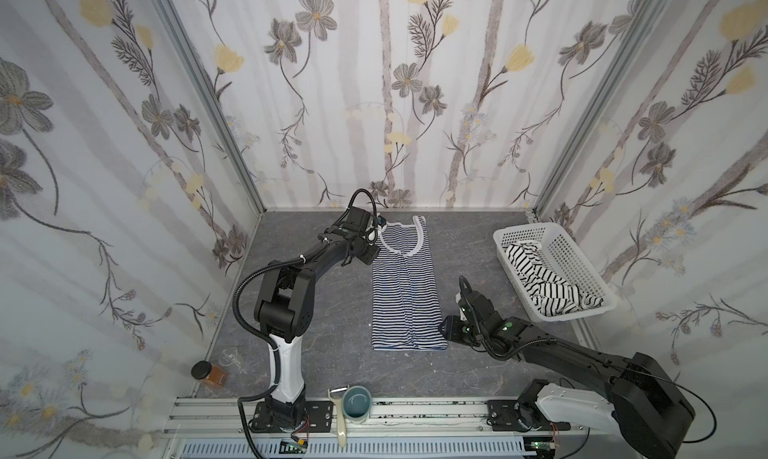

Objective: Fold and stack the tank tops

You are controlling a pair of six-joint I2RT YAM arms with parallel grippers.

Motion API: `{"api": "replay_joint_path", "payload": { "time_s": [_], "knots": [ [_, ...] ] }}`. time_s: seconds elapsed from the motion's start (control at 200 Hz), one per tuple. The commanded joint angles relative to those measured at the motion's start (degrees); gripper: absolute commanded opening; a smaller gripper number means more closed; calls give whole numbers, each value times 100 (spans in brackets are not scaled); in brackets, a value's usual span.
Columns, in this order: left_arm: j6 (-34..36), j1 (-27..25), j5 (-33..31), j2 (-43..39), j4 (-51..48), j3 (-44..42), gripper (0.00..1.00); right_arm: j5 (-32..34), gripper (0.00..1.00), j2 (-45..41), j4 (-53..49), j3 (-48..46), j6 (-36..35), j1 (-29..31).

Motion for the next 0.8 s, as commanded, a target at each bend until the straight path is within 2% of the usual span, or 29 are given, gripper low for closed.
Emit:
{"api": "replay_joint_path", "payload": {
  "time_s": [0.0, 0.28, 0.69, 0.794],
  "knots": [
    [-121, 3, 97, -357, 29, -334, 52, -385, 47, -259, 622, -435, 527, 14],
    [-222, 2, 245, -877, 104, -974, 52, -677, 45, -599, 1608, -1253, 1129, 14],
    [-282, 7, 394, -1146, 183, -1480, 53, -808, 42, -140, 1819, -1267, 1060, 14],
    [-132, 6, 376, -1337, 184, -1712, 53, -804, 37, -191, 1861, -1277, 1086, 12]
  ]
}}
